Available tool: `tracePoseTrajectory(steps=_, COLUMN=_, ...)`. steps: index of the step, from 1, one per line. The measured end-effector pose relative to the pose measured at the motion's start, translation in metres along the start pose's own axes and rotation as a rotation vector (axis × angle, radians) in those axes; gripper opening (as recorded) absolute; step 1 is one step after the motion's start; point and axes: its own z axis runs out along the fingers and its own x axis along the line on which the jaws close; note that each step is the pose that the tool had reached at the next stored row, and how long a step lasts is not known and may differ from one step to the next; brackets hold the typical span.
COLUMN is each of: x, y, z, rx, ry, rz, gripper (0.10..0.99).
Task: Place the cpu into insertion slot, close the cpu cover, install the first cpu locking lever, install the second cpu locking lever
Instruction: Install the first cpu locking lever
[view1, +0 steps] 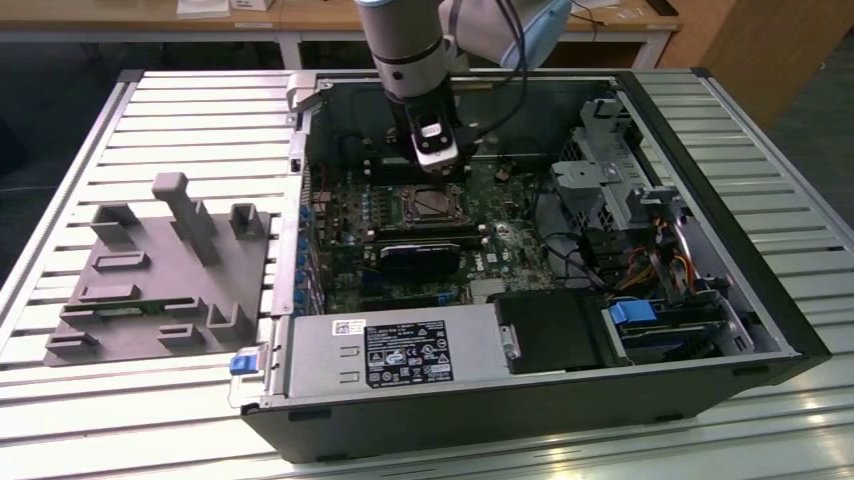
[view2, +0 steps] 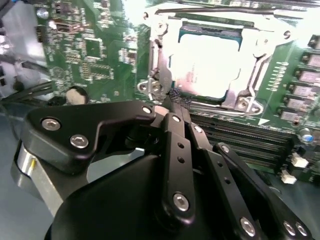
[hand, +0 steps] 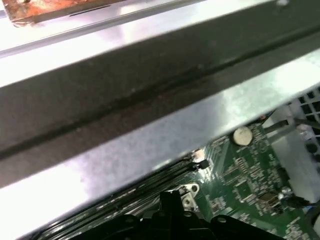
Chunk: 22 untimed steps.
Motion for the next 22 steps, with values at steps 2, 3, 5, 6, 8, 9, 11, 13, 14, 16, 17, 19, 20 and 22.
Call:
tracePoseTrajectory(steps=2, x=-0.0018, y=0.0008, z=0.0006, rx=0.017, ry=0.0274, rz=0.001, gripper=0.106)
tracePoseTrajectory(steps=3, x=-0.0026, y=0.0012, z=0.0009, rx=0.026, ry=0.0415, rz=0.002, gripper=0.106)
tracePoseTrajectory(steps=5, x=-0.0039, y=0.0018, z=0.0013, rx=0.041, ry=0.066, rz=0.003, gripper=0.106)
tracePoseTrajectory(steps=6, x=-0.0043, y=0.0019, z=0.0014, rx=0.044, ry=0.0721, rz=0.003, gripper=0.106)
tracePoseTrajectory(steps=8, x=-0.0043, y=0.0019, z=0.0013, rx=0.044, ry=0.0722, rz=0.003, gripper=0.106)
tracePoseTrajectory(steps=9, x=-0.0043, y=0.002, z=0.0013, rx=0.044, ry=0.0722, rz=0.003, gripper=0.106)
tracePoseTrajectory(steps=11, x=-0.0043, y=0.002, z=0.0014, rx=0.044, ry=0.0722, rz=0.003, gripper=0.106)
tracePoseTrajectory(steps=13, x=-0.0046, y=0.0022, z=0.0002, rx=0.044, ry=0.0723, rz=0.003, gripper=0.106)
tracePoseTrajectory(steps=14, x=-0.005, y=0.0024, z=-0.0015, rx=0.044, ry=0.0721, rz=0.003, gripper=0.106)
tracePoseTrajectory(steps=16, x=-0.0059, y=0.0029, z=-0.0059, rx=0.044, ry=0.0722, rz=0.003, gripper=0.106)
tracePoseTrajectory(steps=17, x=-0.0063, y=0.0031, z=-0.0075, rx=0.044, ry=0.0722, rz=0.003, gripper=0.106)
tracePoseTrajectory(steps=19, x=-0.0069, y=0.0026, z=-0.0088, rx=0.044, ry=0.0722, rz=0.003, gripper=0.106)
tracePoseTrajectory(steps=20, x=-0.0075, y=0.0015, z=-0.0092, rx=0.044, ry=0.0721, rz=0.003, gripper=0.106)
tracePoseTrajectory(steps=22, x=-0.0085, y=-0.0005, z=-0.0095, rx=0.045, ry=0.072, rz=0.003, gripper=0.106)
